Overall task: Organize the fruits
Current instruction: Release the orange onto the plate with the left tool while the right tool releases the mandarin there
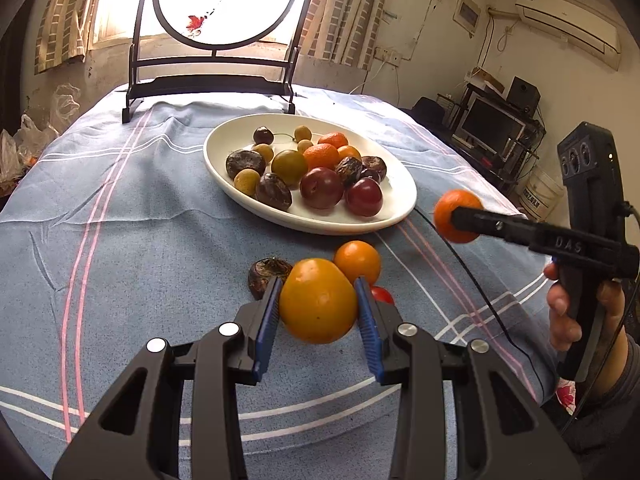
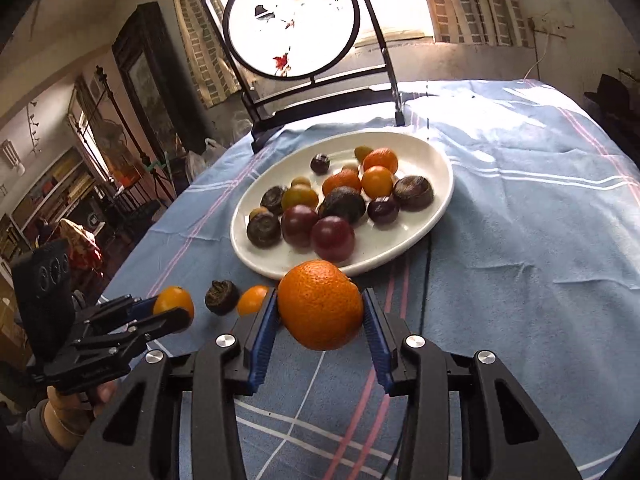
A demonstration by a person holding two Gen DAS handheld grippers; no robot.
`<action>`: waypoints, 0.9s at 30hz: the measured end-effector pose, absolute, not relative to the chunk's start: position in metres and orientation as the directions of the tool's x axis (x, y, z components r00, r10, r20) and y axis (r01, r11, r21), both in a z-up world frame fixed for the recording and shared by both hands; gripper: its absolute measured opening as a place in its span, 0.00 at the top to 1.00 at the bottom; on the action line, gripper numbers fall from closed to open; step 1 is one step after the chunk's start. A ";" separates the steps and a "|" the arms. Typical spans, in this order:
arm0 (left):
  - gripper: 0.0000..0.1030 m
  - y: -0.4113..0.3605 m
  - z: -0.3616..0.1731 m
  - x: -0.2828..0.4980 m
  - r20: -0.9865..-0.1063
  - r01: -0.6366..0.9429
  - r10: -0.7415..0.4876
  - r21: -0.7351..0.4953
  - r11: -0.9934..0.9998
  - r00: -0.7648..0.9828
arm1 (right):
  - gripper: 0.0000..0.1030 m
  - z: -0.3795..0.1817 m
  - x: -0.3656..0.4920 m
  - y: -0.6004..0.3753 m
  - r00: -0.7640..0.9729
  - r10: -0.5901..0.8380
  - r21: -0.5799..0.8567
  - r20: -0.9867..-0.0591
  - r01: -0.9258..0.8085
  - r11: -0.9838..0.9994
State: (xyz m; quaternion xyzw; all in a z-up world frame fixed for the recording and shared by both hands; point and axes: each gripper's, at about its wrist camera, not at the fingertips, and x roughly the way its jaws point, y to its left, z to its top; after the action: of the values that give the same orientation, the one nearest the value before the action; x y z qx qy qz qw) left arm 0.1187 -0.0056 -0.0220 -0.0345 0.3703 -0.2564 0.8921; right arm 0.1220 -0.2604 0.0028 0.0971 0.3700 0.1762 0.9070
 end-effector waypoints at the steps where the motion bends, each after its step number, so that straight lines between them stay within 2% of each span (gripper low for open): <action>1: 0.65 -0.008 -0.018 0.122 -0.643 0.443 -0.490 -0.251 0.861 0.588 | 0.59 0.012 0.125 -0.267 0.679 0.387 0.306 -0.624 -0.243 0.920; 7: 0.65 -0.037 0.012 0.176 -0.650 0.461 -0.454 -0.176 0.870 0.609 | 0.59 0.043 0.188 -0.275 0.724 0.362 0.303 -0.588 -0.217 0.928; 14: 0.65 -0.053 0.008 0.258 -0.685 0.404 -0.431 -0.213 0.890 0.588 | 0.58 0.022 0.267 -0.246 0.701 0.338 0.300 -0.628 -0.182 0.936; 16: 0.58 -0.052 0.004 0.271 -0.689 0.384 -0.428 -0.230 0.894 0.585 | 0.52 0.018 0.277 -0.240 0.704 0.323 0.284 -0.633 -0.178 0.942; 17: 0.47 -0.049 0.003 0.273 -0.686 0.368 -0.418 -0.230 0.901 0.596 | 0.43 0.018 0.277 -0.239 0.711 0.317 0.277 -0.628 -0.176 0.945; 18: 0.42 -0.045 0.004 0.272 -0.676 0.353 -0.412 -0.233 0.906 0.610 | 0.42 0.019 0.275 -0.239 0.721 0.307 0.269 -0.621 -0.171 0.948; 23: 0.42 -0.025 0.011 0.243 -0.649 0.378 -0.445 -0.252 0.891 0.617 | 0.42 0.026 0.236 -0.246 0.735 0.308 0.253 -0.604 -0.190 0.949; 27: 0.42 -0.014 0.004 0.199 -0.678 0.427 -0.432 -0.189 0.884 0.595 | 0.40 0.015 0.183 -0.258 0.729 0.329 0.263 -0.600 -0.208 0.942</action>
State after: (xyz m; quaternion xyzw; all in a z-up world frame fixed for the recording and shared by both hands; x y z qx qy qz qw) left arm 0.1986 -0.0136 0.0041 -0.0034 0.3804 -0.2404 0.8930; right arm 0.1831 -0.2576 0.0154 0.0893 0.3383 0.1450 0.9255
